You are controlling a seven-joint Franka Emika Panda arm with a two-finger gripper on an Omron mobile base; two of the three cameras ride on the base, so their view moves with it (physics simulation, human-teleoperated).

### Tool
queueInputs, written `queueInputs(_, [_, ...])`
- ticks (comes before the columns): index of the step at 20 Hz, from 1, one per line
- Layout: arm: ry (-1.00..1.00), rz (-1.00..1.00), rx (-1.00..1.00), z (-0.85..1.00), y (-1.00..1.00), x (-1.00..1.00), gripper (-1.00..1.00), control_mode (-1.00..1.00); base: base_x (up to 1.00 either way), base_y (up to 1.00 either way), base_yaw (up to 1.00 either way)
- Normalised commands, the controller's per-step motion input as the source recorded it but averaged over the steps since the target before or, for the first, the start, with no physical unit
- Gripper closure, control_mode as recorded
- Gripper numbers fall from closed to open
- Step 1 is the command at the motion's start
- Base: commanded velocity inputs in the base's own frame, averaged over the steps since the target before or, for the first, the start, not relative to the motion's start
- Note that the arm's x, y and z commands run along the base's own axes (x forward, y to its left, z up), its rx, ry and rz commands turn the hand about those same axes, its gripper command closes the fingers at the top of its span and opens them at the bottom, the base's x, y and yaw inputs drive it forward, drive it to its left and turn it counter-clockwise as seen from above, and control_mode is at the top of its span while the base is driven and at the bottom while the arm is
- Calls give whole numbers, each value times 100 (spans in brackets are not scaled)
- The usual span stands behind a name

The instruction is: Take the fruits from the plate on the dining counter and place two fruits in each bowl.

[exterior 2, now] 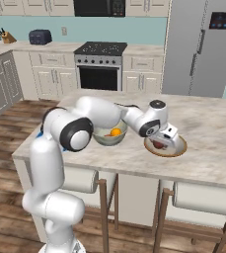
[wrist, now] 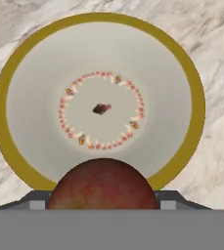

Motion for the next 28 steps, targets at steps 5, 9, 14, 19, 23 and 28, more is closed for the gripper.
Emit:
queueInputs(5, [11, 0, 0, -22, -7, 17, 100, -100, 0, 0, 0])
queueInputs(9, [10, 0, 0, -28, -6, 15, 100, -100, 0, 0, 0])
queueInputs(14, [4, 0, 1, -41, -5, 15, 100, -100, 0, 0, 0])
queueInputs(19, [0, 0, 5, -25, -8, 18, 100, -100, 0, 0, 0])
queueInputs(23, [-5, 0, 4, 0, -8, 18, 100, -100, 0, 0, 0])
queueInputs(28, [0, 0, 1, 0, -1, 18, -100, -100, 0, 0, 0])
